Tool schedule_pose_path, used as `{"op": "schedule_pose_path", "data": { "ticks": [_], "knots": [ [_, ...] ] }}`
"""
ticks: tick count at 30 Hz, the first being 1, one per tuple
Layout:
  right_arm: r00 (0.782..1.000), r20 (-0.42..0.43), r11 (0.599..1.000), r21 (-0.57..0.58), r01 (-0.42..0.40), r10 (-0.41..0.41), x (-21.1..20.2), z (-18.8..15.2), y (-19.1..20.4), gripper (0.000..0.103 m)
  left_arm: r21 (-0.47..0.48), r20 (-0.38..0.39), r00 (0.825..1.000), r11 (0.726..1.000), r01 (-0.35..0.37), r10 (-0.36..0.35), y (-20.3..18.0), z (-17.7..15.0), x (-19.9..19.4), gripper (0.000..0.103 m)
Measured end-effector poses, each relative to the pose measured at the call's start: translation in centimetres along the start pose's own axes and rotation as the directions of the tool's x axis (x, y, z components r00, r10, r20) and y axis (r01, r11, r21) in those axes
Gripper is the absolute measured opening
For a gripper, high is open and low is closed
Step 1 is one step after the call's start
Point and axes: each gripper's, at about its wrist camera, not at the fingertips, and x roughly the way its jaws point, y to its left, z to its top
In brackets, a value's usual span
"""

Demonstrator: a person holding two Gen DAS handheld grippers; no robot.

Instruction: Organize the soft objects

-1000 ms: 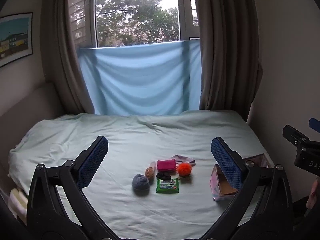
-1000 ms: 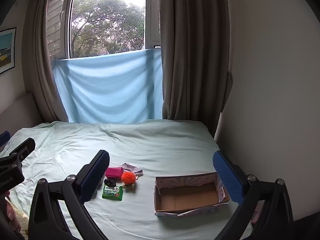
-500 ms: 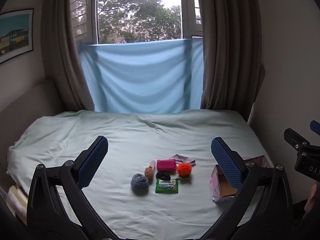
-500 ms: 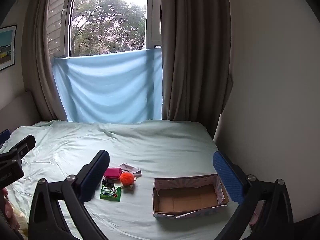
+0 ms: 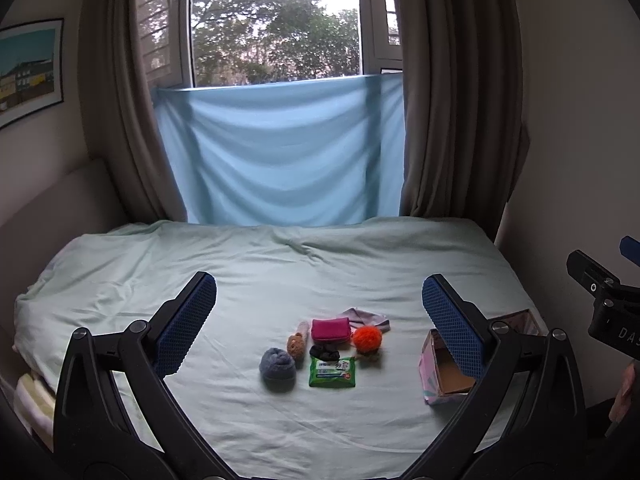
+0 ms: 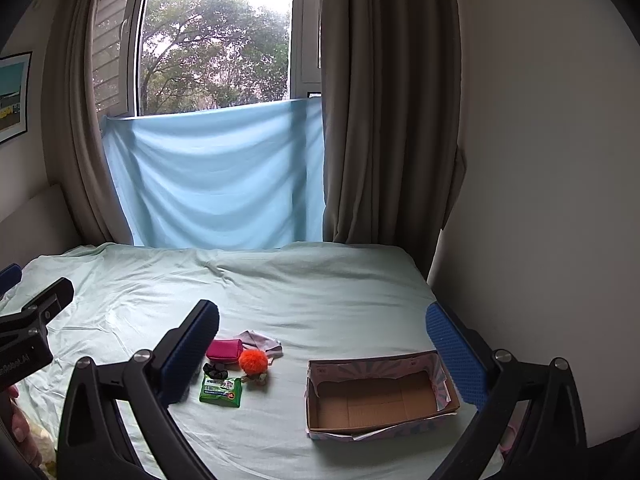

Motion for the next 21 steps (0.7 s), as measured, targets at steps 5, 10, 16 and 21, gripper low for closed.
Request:
{"op": "schedule_pose_path", "data": {
  "ticks": [5, 10, 16, 21],
  "knots": [
    [1.0, 0.009, 1.0, -0.002, 0.006, -0.006, -0.01, -0.08, 0.08, 0.103, -0.002, 0.003, 1.0, 1.0, 0.006, -0.006, 0.0, 0.09, 0.08, 0.102],
    [1.0, 0.014, 1.0, -0.002, 0.011, -0.011, 0.16, -0.24, 0.04, 0.103, 0.0, 0.002, 1.0, 1.0, 0.009, -0.009, 0.0, 0.23, 0.2, 0.102],
    [1.0, 0.016, 1.0, -0.006, 0.016, -0.016, 0.32, -0.2, -0.09, 0.103, 0.0, 0.0, 1.0, 1.0, 0.009, -0.009, -0.18, 0.37, 0.34, 0.102],
    [1.0, 0.019, 1.0, -0.006, 0.021, -0.021, 0.44, -0.18, -0.18, 0.103, -0.005, -0.003, 1.0, 1.0, 0.013, -0.013, -0.22, 0.43, 0.5, 0.102]
  ]
}}
